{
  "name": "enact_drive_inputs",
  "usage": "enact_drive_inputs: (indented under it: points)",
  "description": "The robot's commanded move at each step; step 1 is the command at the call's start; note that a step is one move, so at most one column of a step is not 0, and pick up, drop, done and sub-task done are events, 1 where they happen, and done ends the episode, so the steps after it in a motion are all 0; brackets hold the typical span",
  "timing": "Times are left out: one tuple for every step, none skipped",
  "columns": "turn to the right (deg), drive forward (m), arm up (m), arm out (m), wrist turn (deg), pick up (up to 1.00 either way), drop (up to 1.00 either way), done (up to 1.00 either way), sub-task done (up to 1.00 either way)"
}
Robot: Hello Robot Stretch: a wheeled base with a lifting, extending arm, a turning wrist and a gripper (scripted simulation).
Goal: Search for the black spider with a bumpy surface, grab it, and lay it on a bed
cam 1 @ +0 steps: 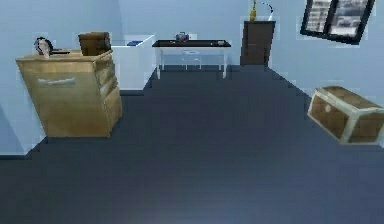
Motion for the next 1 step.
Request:
enact_drive_inputs:
  points:
    - [-3.0,0.00,0.00,0.00,0.0,0.00,0.00,0.00,0.00]
